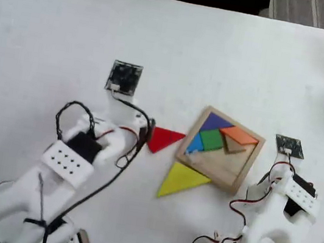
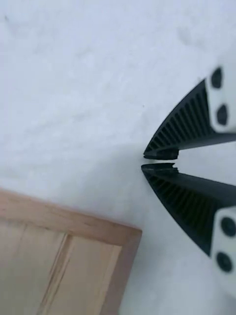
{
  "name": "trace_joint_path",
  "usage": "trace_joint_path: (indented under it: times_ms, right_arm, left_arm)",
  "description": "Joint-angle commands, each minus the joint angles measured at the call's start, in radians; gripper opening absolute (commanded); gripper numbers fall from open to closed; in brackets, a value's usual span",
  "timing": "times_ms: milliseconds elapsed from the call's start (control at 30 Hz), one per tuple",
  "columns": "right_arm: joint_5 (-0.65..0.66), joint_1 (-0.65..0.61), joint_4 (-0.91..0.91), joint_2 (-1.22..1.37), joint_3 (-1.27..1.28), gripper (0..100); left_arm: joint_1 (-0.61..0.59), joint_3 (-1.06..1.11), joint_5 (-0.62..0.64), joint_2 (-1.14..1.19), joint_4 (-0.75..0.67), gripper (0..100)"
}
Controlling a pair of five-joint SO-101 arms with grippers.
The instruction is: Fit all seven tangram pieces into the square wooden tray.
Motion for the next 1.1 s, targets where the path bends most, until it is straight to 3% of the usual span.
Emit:
trace_joint_path:
  times_ms: [0, 233, 400, 467, 600, 667, 900, 1067]
  right_arm:
    - [-0.006, -0.001, -0.008, -0.005, -0.005, 1.8]
    - [-0.011, -0.001, -0.015, -0.004, -0.005, 1.8]
    - [-0.012, -0.001, -0.015, -0.004, -0.005, 1.8]
    - [-0.012, -0.001, -0.015, -0.004, -0.005, 1.8]
    - [-0.014, -0.018, -0.015, -0.004, -0.005, 1.8]
    - [-0.014, -0.027, -0.015, -0.004, -0.005, 1.8]
    - [-0.015, -0.030, -0.015, -0.004, -0.005, 1.8]
    - [-0.015, -0.030, -0.015, -0.004, -0.005, 1.8]
  left_arm:
    - [0.021, -0.068, 0.199, 0.125, -0.063, 11]
    - [0.039, -0.235, 0.227, 0.452, -0.115, 11]
    - [0.124, -0.287, 0.473, 0.498, -0.114, 11]
    - [0.125, -0.290, 0.526, 0.501, -0.104, 17]
    - [0.085, -0.292, 0.626, 0.504, -0.071, 41]
    - [0.084, -0.292, 0.666, 0.506, -0.048, 48]
    - [0.038, -0.388, 0.689, 0.619, 0.017, 38]
    - [0.030, -0.549, 0.698, 0.791, 0.161, 38]
